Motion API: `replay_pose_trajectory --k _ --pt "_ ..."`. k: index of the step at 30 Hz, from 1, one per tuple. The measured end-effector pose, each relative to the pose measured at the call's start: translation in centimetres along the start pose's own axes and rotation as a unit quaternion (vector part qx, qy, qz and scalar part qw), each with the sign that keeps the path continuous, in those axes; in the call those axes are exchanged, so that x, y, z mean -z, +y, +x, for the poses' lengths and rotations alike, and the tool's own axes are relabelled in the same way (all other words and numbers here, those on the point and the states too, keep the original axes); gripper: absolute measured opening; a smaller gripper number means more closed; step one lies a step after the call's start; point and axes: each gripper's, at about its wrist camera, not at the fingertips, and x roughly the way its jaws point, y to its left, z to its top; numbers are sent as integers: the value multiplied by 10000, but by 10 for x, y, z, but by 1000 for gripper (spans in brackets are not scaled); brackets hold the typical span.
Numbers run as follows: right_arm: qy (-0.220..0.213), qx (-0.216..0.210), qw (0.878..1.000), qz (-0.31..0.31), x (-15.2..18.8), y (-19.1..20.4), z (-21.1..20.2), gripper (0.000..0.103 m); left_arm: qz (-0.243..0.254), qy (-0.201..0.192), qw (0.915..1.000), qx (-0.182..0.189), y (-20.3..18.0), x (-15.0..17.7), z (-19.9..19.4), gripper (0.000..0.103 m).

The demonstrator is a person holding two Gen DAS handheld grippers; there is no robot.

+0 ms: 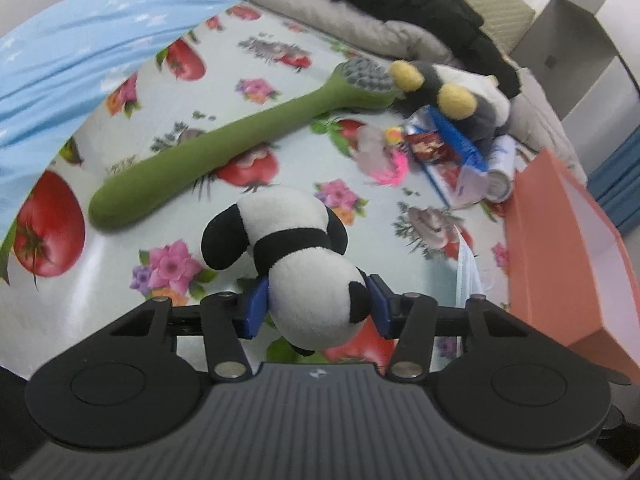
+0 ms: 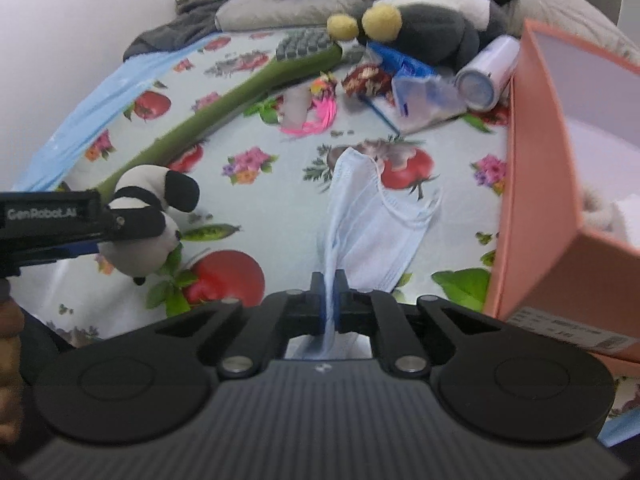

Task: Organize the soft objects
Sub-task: 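Lift the mask and panda and carry both tools over the pink box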

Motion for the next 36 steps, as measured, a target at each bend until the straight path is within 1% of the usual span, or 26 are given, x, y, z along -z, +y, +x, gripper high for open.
replay_pose_trajectory --k 7,11,19,22,25,29,34,36 --pt "-428 -20 9991 18 -10 -2 -42 7 377 -332 9984 275 -23 -13 -36 57" --pt "-729 12 9973 -63 -20 0 -65 7 428 -460 9970 450 -32 -22 -56 57" --pt "-1372 -3 9905 -127 -42 5 -116 7 772 -808 9908 765 -59 -35 -99 57" --pt "-1624 6 9866 -157 -50 6 -136 7 877 -947 9873 927 -70 -40 -114 57" --pt "-1860 61 9823 -203 -55 5 -154 7 866 -1030 9846 1111 -80 -44 -128 57" --pt "-2082 139 9777 -221 -60 0 -172 7 1103 -1144 9786 1310 -104 -49 -140 57" --pt "-2373 374 9705 -196 -63 -13 -196 7 1381 -1283 9696 1562 -137 -55 -151 57" --pt "-2452 534 9679 -169 -62 -22 -203 7 1480 -1299 9652 1719 -151 -56 -152 57"
